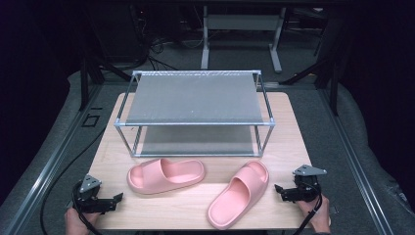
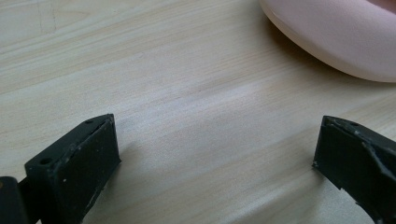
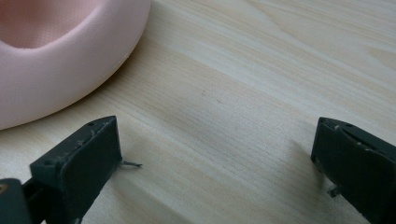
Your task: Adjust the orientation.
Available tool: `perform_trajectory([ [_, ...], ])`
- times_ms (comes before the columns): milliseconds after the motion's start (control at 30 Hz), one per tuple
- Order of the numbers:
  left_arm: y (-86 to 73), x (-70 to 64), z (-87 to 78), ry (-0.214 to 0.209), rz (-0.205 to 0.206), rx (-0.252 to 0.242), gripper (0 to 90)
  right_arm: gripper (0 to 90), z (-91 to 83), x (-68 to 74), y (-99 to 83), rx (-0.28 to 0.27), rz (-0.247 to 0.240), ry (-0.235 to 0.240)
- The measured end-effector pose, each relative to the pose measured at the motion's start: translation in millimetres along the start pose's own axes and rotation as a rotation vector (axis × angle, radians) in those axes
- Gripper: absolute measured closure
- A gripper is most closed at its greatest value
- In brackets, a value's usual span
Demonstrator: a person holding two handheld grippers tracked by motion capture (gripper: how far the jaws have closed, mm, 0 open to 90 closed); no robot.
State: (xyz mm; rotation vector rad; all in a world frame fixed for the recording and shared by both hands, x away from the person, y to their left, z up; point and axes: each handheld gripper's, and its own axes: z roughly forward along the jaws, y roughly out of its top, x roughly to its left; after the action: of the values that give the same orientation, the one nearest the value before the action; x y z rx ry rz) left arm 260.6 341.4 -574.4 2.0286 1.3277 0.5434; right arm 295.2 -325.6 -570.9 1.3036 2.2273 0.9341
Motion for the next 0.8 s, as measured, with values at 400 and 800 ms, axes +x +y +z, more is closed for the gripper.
perform_trajectory([
  [400,23.1,-12.3,-25.7,-0.011,-0.058,0.014,0.0,1.1,0.2,0.0,0.2,0.000,0.002,0.003],
  [800,91.4,-50.4,-47.9,-0.039,-0.038,0.025,0.0,1.3,0.1,0.3,0.2,0.000,0.003,-0.001],
])
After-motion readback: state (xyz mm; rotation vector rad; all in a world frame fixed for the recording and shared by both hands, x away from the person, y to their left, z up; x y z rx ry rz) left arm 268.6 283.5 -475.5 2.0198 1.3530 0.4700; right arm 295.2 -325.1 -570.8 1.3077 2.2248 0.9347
